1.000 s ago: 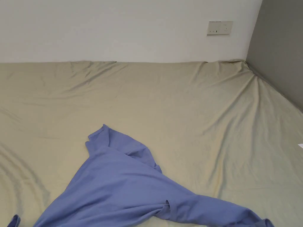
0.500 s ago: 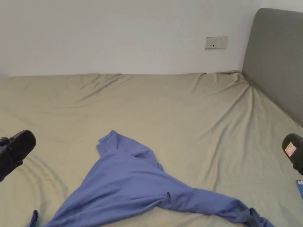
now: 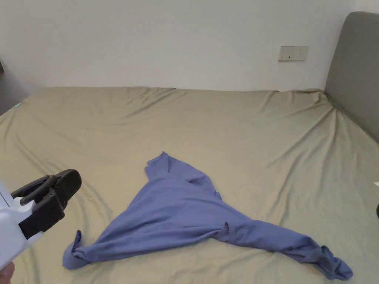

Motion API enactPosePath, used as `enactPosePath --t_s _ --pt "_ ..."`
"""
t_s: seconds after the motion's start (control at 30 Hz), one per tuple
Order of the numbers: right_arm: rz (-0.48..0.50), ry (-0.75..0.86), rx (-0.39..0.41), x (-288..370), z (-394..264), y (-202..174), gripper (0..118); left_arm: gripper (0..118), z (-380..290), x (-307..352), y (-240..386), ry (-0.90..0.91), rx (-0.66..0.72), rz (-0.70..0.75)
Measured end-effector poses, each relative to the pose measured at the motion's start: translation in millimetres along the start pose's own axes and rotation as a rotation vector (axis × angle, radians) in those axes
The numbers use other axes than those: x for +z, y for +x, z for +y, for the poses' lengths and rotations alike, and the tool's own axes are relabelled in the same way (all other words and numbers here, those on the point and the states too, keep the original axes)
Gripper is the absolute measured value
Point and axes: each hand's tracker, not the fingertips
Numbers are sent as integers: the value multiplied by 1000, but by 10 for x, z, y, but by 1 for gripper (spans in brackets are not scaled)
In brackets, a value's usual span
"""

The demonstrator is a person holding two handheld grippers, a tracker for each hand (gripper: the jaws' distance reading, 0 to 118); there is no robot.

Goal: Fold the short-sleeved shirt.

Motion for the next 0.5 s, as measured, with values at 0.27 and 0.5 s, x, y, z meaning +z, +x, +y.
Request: enactPosePath --t_s 0.27,0.5 --pt "3 -32 -37 -8 -55 70 0 0 -42 -9 -121 -25 38 31" --pt "-8 -87 -23 -179 -218 74 0 2 -95 -806 -243 -158 121 -4"
